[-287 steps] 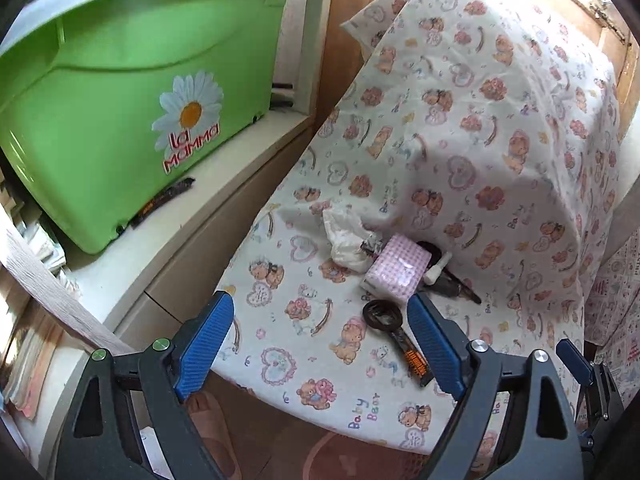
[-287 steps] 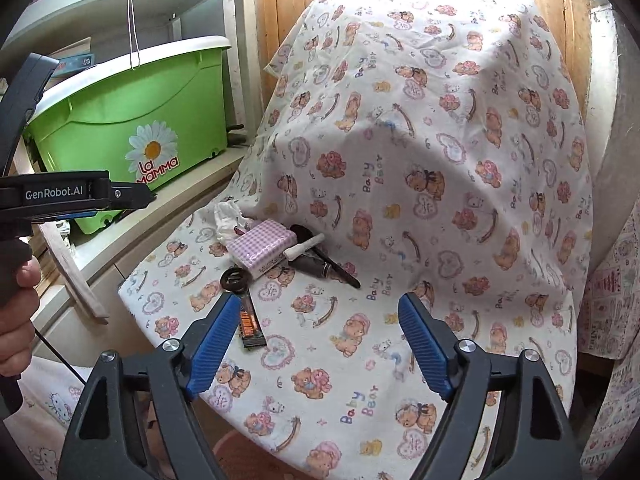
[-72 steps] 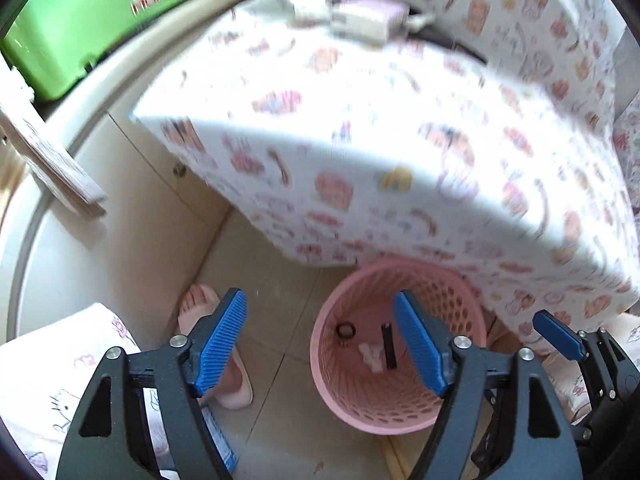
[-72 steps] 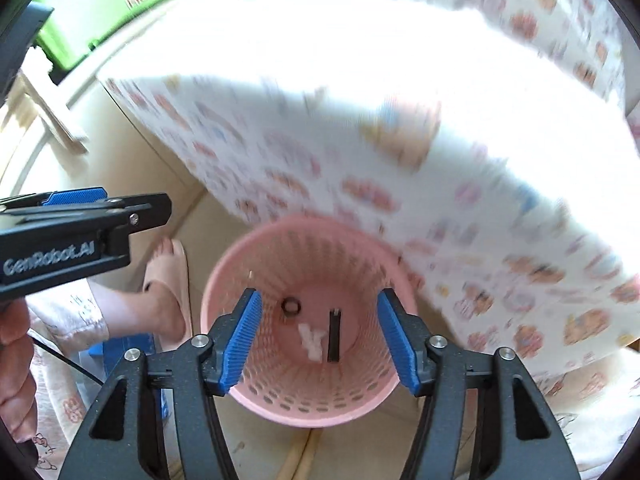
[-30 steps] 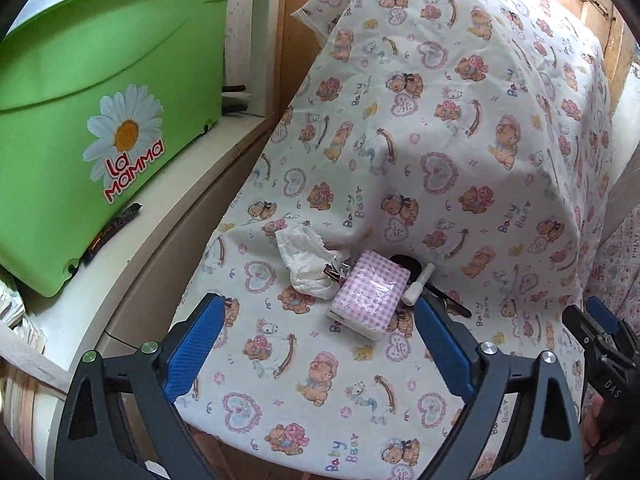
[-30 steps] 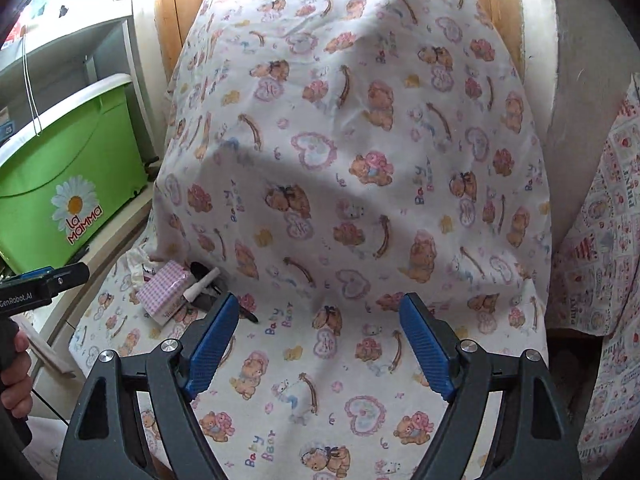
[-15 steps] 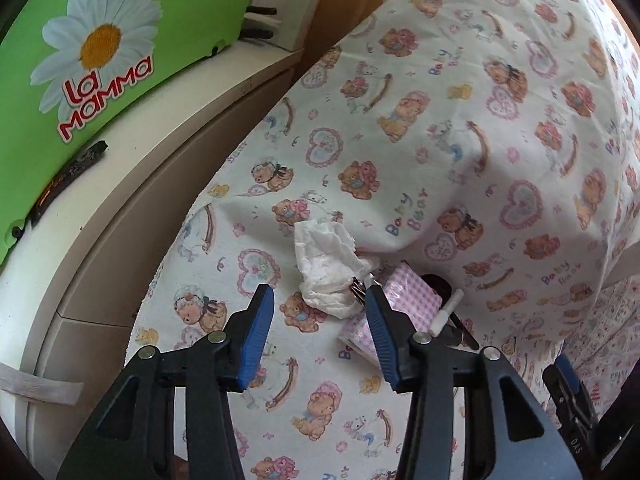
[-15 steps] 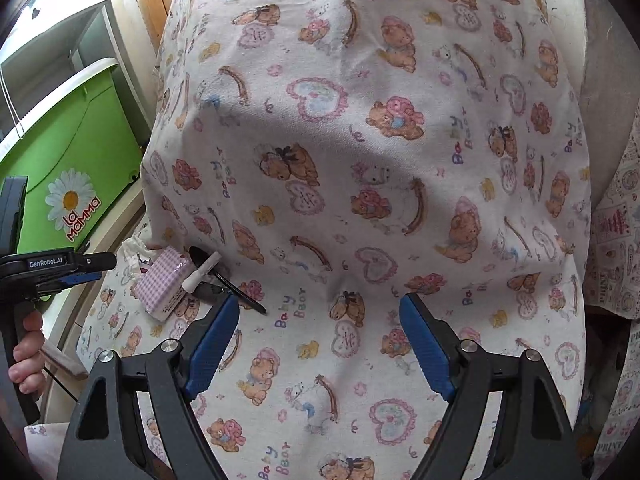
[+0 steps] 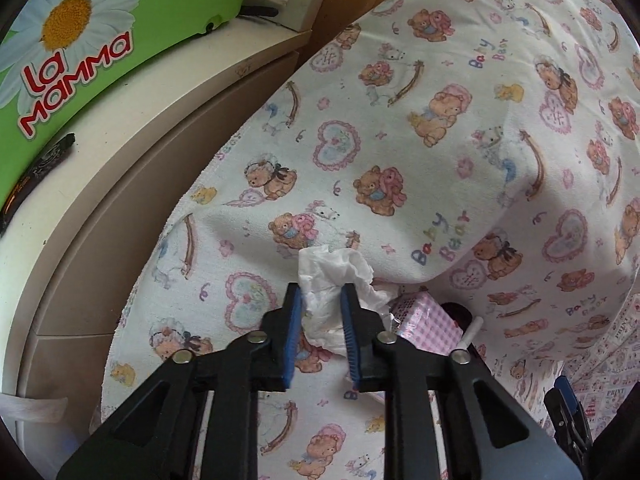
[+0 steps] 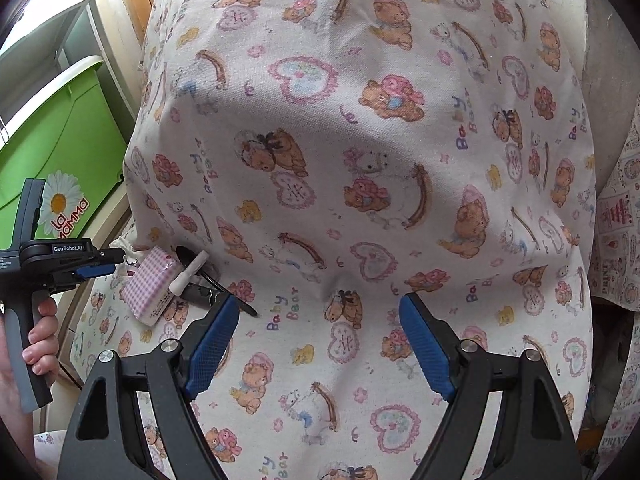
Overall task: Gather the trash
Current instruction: 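Move the left tool to the crumpled tissue beside the pink tissue pack, then close the left tool on the crumpled white tissue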
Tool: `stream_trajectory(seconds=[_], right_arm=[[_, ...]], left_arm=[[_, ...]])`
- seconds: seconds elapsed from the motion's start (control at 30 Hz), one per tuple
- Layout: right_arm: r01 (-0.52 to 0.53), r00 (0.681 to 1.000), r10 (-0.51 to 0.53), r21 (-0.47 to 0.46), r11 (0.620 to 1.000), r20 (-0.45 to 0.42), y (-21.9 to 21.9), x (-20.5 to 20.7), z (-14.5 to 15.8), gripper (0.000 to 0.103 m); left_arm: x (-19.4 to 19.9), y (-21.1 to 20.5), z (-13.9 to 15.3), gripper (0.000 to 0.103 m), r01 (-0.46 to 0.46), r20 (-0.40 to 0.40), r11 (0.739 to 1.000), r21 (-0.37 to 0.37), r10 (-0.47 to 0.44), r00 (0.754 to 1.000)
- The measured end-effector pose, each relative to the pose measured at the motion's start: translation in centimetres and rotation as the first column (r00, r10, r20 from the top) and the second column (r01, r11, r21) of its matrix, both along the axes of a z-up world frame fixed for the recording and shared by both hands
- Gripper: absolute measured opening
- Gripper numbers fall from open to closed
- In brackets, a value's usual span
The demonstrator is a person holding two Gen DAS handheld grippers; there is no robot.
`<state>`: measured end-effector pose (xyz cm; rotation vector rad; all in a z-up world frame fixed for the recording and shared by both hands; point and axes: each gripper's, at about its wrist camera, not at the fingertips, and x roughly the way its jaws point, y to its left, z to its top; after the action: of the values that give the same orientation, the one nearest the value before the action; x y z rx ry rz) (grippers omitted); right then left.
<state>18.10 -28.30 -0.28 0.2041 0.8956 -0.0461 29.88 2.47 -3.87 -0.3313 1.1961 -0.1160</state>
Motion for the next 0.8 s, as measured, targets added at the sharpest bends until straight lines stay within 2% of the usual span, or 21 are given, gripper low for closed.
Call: stream_trajectory(seconds=[0.03,0.2,0.33,0.5,0.63,0.73,0.8], right_arm=[[0.0,1.0,0.0,-0.002,1.0,-0.001,0.0,0.0,-0.1,0.084],[-0.005,1.0,0.004,-0.017,1.0,-0.008,0.2,0.4,-0.6,0.084],[-0.033,0.999,0.033,-0.008,0.999,-0.003,0.8,0.4,-0.7,0.084],[-0.099,0.995,0.099,0.001,0.995,-0.008,2.6,0.5,-1.0,0.084],[-0.155,0.988,0.155,0.009,0.988,-0.017,4.2,0.4,-1.3,0.084],[-0.227,0.974,0.227,0.004,0.974,-0.023,6.0,0.5,-1.5,0.084],[-0.285,0.958,0.285,-0.004,0.958,-0.019,7.1,0.6,-1.5,0.079]], left_arm=[[0.0,0.0,0.1,0.003,0.007,0.002,1.0,0.006,-0.007,1.0],[-1.6,-0.8,2.2,0.002,0.025,0.023,0.998,0.065,-0.027,0.999],[-3.9,-1.5,4.9,0.002,0.06,0.105,0.994,0.09,-0.069,0.992],[-6.8,-1.1,7.5,0.002,0.07,0.189,0.993,0.092,-0.087,0.978],[-7.0,-0.8,8.3,0.002,0.064,0.229,0.989,0.131,-0.093,0.969],[-7.1,-0.5,9.1,0.002,0.059,0.255,0.988,0.14,-0.094,0.962],[-7.0,-0.5,9.2,0.002,0.04,0.271,0.984,0.173,-0.087,0.959]])
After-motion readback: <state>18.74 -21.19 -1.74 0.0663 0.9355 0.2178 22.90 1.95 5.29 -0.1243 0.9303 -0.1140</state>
